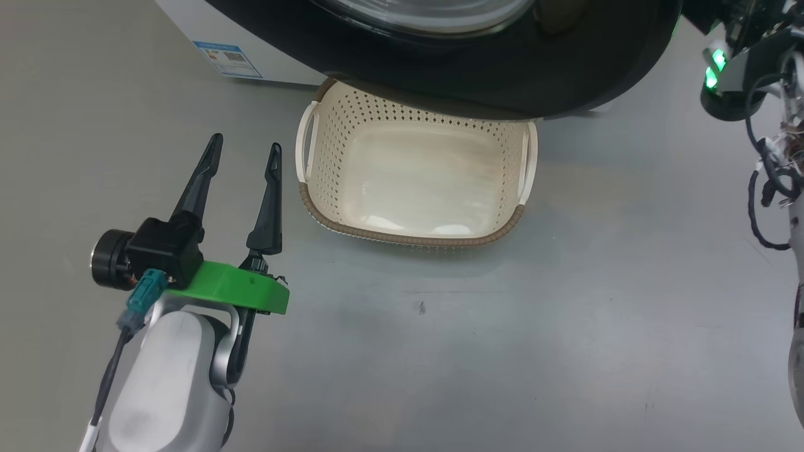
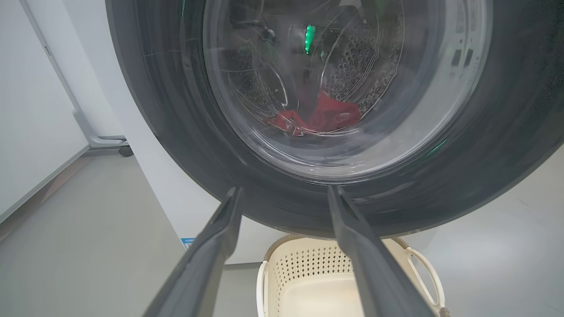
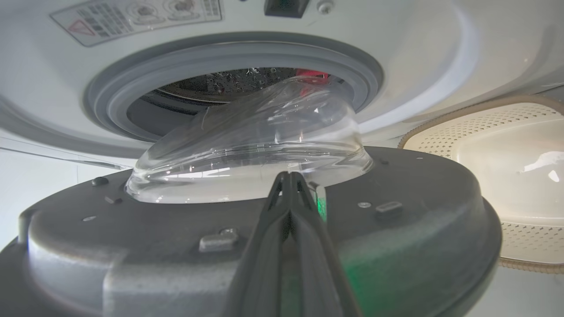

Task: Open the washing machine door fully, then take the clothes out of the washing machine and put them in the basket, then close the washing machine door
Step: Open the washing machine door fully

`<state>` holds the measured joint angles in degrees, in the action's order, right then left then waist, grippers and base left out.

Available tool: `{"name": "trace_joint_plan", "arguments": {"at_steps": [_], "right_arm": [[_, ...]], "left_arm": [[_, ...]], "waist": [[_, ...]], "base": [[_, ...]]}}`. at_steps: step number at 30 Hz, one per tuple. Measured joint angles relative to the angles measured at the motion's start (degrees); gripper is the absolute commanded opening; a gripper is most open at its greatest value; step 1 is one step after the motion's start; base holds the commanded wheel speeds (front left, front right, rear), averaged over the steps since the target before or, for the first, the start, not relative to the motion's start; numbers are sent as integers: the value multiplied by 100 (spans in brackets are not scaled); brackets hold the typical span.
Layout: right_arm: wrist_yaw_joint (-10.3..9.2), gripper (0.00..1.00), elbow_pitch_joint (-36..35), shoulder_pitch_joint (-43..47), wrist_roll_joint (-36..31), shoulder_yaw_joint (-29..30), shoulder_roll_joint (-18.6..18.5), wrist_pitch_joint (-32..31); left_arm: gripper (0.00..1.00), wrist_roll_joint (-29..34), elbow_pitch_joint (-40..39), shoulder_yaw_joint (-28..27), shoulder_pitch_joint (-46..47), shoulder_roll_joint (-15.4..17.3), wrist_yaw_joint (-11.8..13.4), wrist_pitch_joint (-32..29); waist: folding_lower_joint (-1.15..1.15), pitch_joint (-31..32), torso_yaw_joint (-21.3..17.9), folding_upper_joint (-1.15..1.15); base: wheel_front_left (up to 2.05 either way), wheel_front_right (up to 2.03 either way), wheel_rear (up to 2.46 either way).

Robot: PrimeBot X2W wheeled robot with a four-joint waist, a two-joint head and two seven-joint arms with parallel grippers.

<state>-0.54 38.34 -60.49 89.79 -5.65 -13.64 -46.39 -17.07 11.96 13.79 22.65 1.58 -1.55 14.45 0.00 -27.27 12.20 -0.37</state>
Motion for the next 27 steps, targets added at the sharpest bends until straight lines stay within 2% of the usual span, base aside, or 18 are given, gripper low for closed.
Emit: {"name": "trace_joint_plan", "arguments": {"at_steps": [7,13,27], "right_arm": [[202,0,-3,303,87,-56,153,-156],[298,0,-3,526,146,-56,204,-194],[369,0,-42,828,223,24,304,-199]], "left_arm": [[100,1,55,-10,-39,0,0,0],[100,14,78,-13,-86,0,0,0],[100,60,111,-21,-185,1,0,0]], "waist": [[0,156,-80,0],[0,299,-132,0],[0,465,-218,0]], "base": [[0,0,0],[0,0,0],[0,0,0]]}}
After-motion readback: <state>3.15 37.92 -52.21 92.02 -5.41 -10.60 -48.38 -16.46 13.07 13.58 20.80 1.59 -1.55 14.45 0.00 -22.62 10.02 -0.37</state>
